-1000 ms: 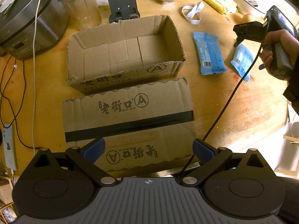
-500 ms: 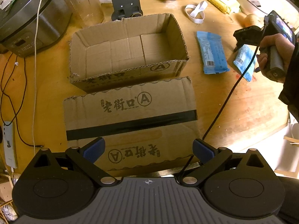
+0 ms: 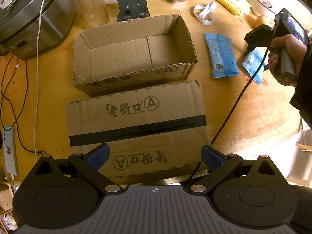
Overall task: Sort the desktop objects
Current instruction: 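Lift the blue packet with the right tool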
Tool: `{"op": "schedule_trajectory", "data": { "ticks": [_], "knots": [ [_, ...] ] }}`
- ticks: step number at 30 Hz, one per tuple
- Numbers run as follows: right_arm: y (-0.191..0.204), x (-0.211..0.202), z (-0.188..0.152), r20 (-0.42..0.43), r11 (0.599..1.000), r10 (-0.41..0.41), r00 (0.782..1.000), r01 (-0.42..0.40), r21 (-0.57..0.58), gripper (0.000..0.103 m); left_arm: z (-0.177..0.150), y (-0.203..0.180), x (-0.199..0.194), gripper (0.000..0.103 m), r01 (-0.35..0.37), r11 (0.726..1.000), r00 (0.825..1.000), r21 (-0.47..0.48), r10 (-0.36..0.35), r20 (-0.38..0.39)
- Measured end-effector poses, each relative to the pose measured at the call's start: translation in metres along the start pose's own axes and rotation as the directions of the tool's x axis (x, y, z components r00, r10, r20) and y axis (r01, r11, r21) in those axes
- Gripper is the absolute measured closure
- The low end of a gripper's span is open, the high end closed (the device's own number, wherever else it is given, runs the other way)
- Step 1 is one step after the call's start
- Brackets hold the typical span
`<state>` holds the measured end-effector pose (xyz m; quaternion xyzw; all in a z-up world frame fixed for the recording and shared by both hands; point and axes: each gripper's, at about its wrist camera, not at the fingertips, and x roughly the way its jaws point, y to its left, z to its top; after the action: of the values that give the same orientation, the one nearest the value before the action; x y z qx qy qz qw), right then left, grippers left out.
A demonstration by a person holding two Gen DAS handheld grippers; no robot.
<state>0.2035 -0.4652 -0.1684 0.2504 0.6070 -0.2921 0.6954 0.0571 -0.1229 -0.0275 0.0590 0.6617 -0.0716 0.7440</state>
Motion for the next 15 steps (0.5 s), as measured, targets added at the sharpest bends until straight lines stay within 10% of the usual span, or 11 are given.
{"op": "schedule_trajectory", "data": {
  "ticks": [15],
  "knots": [
    [0.0, -0.017, -0.007, 0.008, 0.998, 0.023, 1.0, -0.023, -0.053, 0.044, -0.005, 0.001, -0.001, 0.0, 0.008, 1.0, 1.0, 0.003, -0.008, 0.005]
  ]
}}
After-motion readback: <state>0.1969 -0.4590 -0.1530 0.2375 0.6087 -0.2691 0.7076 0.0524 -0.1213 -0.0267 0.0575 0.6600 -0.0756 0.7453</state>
